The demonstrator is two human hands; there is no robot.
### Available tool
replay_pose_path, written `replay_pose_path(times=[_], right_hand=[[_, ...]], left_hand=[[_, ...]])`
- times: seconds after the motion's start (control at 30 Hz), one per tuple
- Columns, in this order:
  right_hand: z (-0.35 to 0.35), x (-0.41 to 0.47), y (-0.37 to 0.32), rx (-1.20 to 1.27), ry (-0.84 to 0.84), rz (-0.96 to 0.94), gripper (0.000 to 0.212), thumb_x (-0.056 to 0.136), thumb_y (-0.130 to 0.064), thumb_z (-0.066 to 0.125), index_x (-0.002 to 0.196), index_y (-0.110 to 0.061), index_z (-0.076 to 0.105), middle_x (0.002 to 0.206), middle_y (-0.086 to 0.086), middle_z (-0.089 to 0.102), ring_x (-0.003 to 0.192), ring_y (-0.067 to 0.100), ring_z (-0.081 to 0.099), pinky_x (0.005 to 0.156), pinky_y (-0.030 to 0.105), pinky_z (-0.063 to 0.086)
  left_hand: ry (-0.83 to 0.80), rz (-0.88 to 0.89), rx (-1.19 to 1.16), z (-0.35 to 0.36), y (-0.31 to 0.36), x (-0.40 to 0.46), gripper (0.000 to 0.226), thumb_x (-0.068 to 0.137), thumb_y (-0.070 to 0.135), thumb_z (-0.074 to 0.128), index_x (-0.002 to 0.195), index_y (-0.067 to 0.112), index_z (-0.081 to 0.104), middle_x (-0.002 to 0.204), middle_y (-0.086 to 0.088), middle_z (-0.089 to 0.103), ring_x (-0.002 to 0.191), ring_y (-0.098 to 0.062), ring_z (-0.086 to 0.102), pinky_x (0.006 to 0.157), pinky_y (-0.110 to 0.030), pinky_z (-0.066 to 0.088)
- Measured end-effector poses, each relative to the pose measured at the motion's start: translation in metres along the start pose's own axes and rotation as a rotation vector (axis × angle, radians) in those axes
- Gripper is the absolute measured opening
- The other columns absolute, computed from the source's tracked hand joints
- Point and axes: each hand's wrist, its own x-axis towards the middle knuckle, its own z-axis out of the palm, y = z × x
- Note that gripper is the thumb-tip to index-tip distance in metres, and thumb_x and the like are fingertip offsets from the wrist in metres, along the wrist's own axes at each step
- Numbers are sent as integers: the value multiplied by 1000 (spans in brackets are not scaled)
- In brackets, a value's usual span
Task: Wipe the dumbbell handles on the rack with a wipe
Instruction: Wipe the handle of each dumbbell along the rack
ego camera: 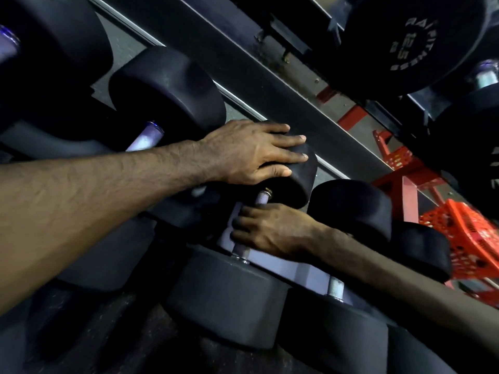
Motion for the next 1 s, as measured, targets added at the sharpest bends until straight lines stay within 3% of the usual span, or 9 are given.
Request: replay_pose_path(times=[0.07, 0.23, 0.4, 0.5, 0.57, 0.67, 0.77, 0.9, 1.0], right_hand=[[-4, 2, -11, 21, -22, -96, 22, 103, -16, 45, 95, -15, 65, 94, 5, 62, 89, 28, 61, 75, 40, 53], [2, -5, 21, -25, -32, 136, 43, 99, -22, 32, 109, -19, 74, 106, 3, 70, 97, 27, 66, 72, 38, 52], [7, -9, -4, 12, 8, -47, 27, 108, -18, 43, 112, -15, 69, 106, 5, 65, 103, 29, 62, 92, 41, 52], [8, -23, 15, -9, 91, 183, 55, 112, -16, 17, 115, -11, 72, 108, 9, 69, 101, 33, 66, 88, 44, 54], [17, -33, 9, 7, 84, 192, 56, 113, -17, 16, 130, -9, 68, 126, 12, 69, 117, 34, 65, 100, 46, 52], [33, -45, -1, -7, 139, 164, 44, 111, -12, 36, 152, -10, 50, 156, 10, 52, 146, 28, 48, 122, 45, 36], [34, -50, -7, 23, 251, 355, 51, 103, -8, 54, 153, -13, 50, 158, 5, 50, 146, 29, 47, 115, 44, 42], [36, -43, -26, 12, 338, 320, 43, 114, -17, 31, 141, -11, 63, 149, 5, 59, 127, 29, 62, 96, 41, 50], [48, -42, -28, 120, 471, 567, 42, 104, -1, 41, 135, -9, 68, 148, 12, 59, 120, 31, 63, 94, 41, 54]], left_hand=[[-13, -10, -3, -1, 1, 0, 60, 107, 63, 24, 157, 43, 49, 169, 12, 39, 155, -24, 40, 103, -54, 53], [18, 6, 19, 1, -1, 0, 58, 108, 61, 27, 156, 41, 52, 168, 10, 43, 153, -26, 44, 99, -53, 56], [24, 7, 25, 1, 0, 1, 55, 109, 60, 30, 155, 41, 53, 167, 11, 43, 153, -25, 44, 99, -50, 55], [34, 15, 23, 1, 0, 2, 54, 109, 57, 32, 155, 39, 54, 167, 8, 44, 152, -27, 46, 100, -51, 56], [25, 20, 25, 1, 0, 1, 54, 109, 57, 33, 155, 38, 54, 167, 8, 44, 152, -26, 45, 101, -52, 56], [13, 4, 20, -1, 1, 1, 55, 110, 58, 32, 157, 39, 52, 169, 10, 41, 154, -24, 42, 102, -53, 56], [12, -1, 9, -2, 2, 2, 54, 110, 59, 32, 157, 40, 51, 169, 11, 39, 154, -23, 41, 101, -54, 57], [-9, -8, 2, -3, 2, 0, 55, 110, 61, 30, 158, 41, 49, 170, 13, 38, 155, -21, 40, 99, -55, 58], [-17, -27, -2, -7, 5, 1, 55, 110, 62, 29, 158, 43, 48, 170, 15, 36, 156, -18, 37, 101, -54, 58]])
